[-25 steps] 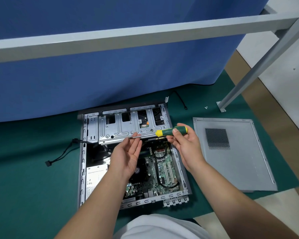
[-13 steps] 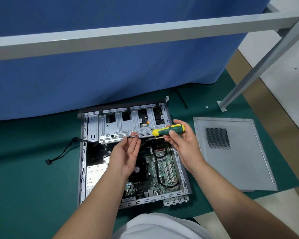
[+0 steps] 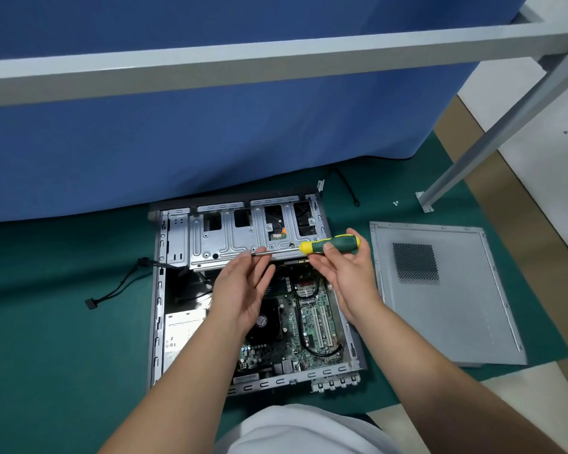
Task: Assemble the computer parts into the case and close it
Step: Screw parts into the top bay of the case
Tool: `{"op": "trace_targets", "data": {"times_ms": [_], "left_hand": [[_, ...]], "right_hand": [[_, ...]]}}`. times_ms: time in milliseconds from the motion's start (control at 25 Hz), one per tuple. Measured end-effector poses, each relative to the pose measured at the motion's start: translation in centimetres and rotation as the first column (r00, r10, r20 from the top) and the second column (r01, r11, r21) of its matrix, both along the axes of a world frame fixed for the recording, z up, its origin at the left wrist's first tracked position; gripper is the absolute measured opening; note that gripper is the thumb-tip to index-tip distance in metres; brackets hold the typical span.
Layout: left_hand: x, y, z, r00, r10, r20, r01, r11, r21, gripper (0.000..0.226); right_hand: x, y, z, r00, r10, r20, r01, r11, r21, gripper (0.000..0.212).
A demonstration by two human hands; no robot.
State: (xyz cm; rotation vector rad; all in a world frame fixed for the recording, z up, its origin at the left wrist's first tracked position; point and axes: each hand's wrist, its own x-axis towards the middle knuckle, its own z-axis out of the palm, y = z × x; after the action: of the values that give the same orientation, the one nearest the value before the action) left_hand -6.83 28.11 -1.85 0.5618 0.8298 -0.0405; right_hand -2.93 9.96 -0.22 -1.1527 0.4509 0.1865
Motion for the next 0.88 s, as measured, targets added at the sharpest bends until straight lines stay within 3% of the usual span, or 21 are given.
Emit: {"op": "trace_targets", "data": {"times_ms": [120, 200, 240, 320, 400, 480, 560, 680, 880], "left_hand": [[0.5, 0.1, 0.3, 0.999, -0.038, 0.003, 0.038, 0.992, 0.124, 0.017], [0.9, 0.3, 0.5, 0.996, -0.094, -0.008, 0.092, 0.947, 0.309, 0.016], [1.1, 0.6, 0.4, 0.990, -0.141, -0.025, 0.136, 0.878, 0.458, 0.013], [1.5, 1.6, 0.1, 0.957, -0.276, -0.090, 0.239, 0.577, 0.781, 0.011], [2.2, 2.8, -0.6, 0.892, -0.416, -0.178, 0.280, 0.199, 0.939, 0.020], [3.0, 4.0, -1.5, 0.807, -0.496, -0.321, 0.272, -0.171, 0.947, 0.032], [3.6, 4.9, -2.2, 0.722, -0.502, -0.476, 0.290, -0.404, 0.867, 0.042], [3.6, 5.3, -3.2, 0.682, -0.494, -0.539, 0.296, -0.487, 0.822, 0.049], [3.3, 5.3, -3.7, 0.700, -0.463, -0.543, 0.275, -0.527, 0.804, 0.048]], "right_hand": [[2.0, -0.2, 0.9, 0.998, -0.006, 0.060, 0.009, 0.999, -0.047, 0.051], [3.9, -0.6, 1.7, 0.992, 0.009, 0.129, 0.010, 0.990, -0.144, 0.042], [4.9, -0.7, 2.1, 0.985, 0.034, 0.171, 0.003, 0.977, -0.211, 0.039], [6.5, -0.8, 2.8, 0.961, 0.125, 0.248, -0.025, 0.929, -0.370, 0.038], [7.7, -0.7, 3.3, 0.924, 0.247, 0.293, -0.064, 0.853, -0.519, 0.041], [8.6, -0.4, 3.7, 0.887, 0.354, 0.298, -0.099, 0.774, -0.626, 0.044], [9.4, -0.1, 4.0, 0.854, 0.440, 0.279, -0.124, 0.691, -0.712, 0.047], [10.1, 0.6, 4.4, 0.805, 0.529, 0.268, -0.122, 0.590, -0.798, 0.053], [10.8, 1.6, 4.8, 0.759, 0.602, 0.250, -0.161, 0.545, -0.823, 0.056]]}}
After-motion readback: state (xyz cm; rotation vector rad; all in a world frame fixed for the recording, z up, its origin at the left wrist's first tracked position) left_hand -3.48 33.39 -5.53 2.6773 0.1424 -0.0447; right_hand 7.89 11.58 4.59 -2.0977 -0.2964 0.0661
